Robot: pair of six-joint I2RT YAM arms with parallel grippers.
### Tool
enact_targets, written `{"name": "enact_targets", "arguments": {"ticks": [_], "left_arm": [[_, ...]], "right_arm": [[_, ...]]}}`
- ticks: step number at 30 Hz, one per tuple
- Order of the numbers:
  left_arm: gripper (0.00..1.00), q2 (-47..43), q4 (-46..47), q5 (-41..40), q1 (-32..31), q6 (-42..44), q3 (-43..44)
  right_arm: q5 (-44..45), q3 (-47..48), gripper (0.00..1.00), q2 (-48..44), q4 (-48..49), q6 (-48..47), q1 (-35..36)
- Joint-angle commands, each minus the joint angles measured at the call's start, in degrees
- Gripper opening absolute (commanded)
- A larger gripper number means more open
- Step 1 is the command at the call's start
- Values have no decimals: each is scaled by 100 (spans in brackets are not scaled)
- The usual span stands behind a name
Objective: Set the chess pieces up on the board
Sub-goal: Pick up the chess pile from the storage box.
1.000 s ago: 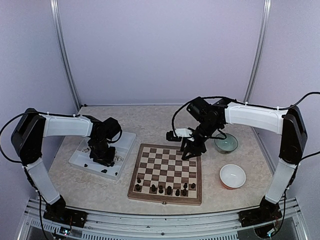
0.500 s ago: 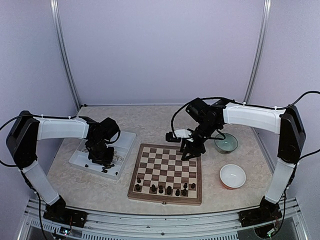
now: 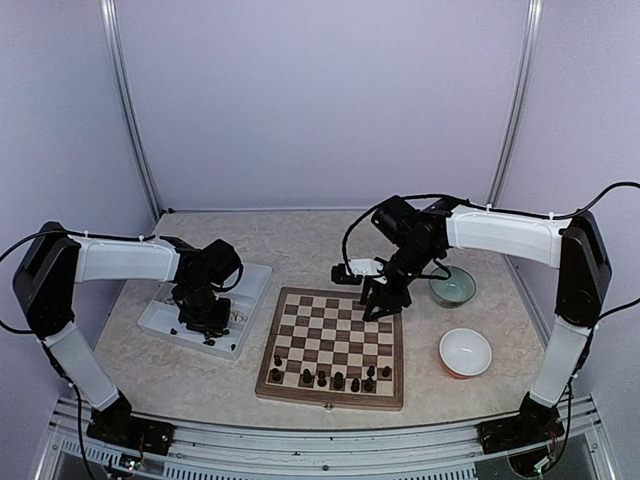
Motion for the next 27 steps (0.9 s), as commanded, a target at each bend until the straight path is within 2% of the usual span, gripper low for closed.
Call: {"name": "enact_targets", "arguments": {"ticks": [1, 6, 19, 27], "left_arm": [[37, -97, -79, 68, -129, -49, -146], [38, -233, 35, 96, -109, 137, -385], [38, 73, 714, 469, -206, 462, -700], [37, -197, 633, 399, -228, 422, -682]], "right_arm": [[-61, 143, 44, 20, -137, 22, 26], [-65, 120, 44, 50, -132, 22, 38], [-1, 288, 44, 161, -69, 134, 63], [-18, 459, 44, 233, -168, 164, 65]]}}
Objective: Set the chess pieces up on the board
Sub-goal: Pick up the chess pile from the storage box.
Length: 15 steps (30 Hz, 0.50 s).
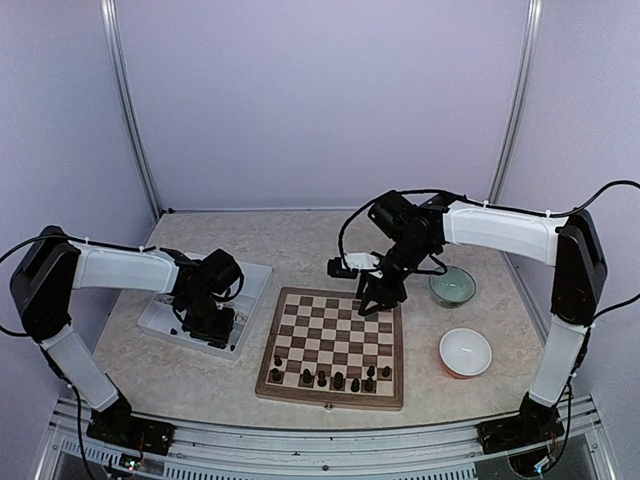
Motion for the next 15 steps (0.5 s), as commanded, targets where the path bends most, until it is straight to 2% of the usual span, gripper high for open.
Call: {"name": "enact_targets", "arguments": {"ticks": [1, 7, 11, 15], "left_arm": [[35, -91, -33, 154, -40, 41, -153], [10, 10, -57, 73, -228, -87, -212], [3, -254, 51, -135, -402, -181, -301], [0, -745, 294, -315, -477, -235, -473]], "right_arm": [[-42, 165, 44, 95, -142, 76, 53], [4, 365, 43, 148, -14, 205, 53], [-237, 741, 43, 250, 430, 713, 44], [-1088, 1354, 43, 678, 723, 1536, 39]]}}
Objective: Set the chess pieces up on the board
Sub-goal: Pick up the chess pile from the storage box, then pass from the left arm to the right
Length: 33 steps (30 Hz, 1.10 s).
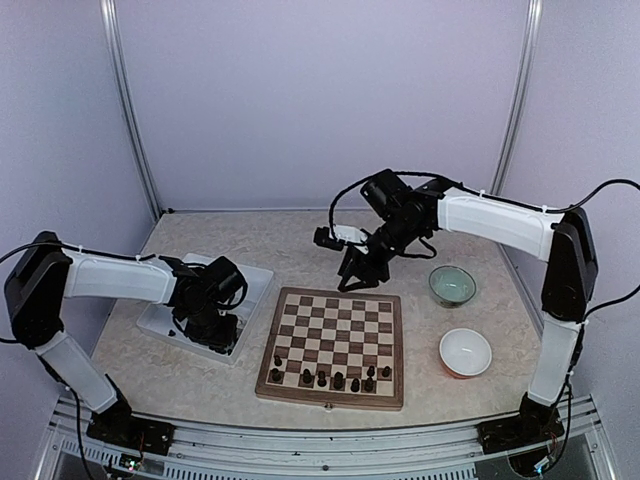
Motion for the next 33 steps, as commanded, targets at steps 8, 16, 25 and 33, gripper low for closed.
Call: {"name": "enact_targets", "arguments": {"ticks": [8, 16, 25, 33], "left_arm": [[0, -1675, 348, 34, -156, 21, -370], [0, -2414, 674, 759, -62, 97, -535], [0, -2895, 1666, 1622, -324, -227, -500], [0, -2766, 1953, 1582, -800, -332, 127]], "right_arm": [[-1954, 1512, 43, 1283, 330, 1475, 331], [-2261, 1529, 43, 1323, 171, 1231, 562], [-2870, 1251, 44, 1349, 806, 2099, 484], [-4630, 784, 50, 1526, 1925, 3478, 251]]}}
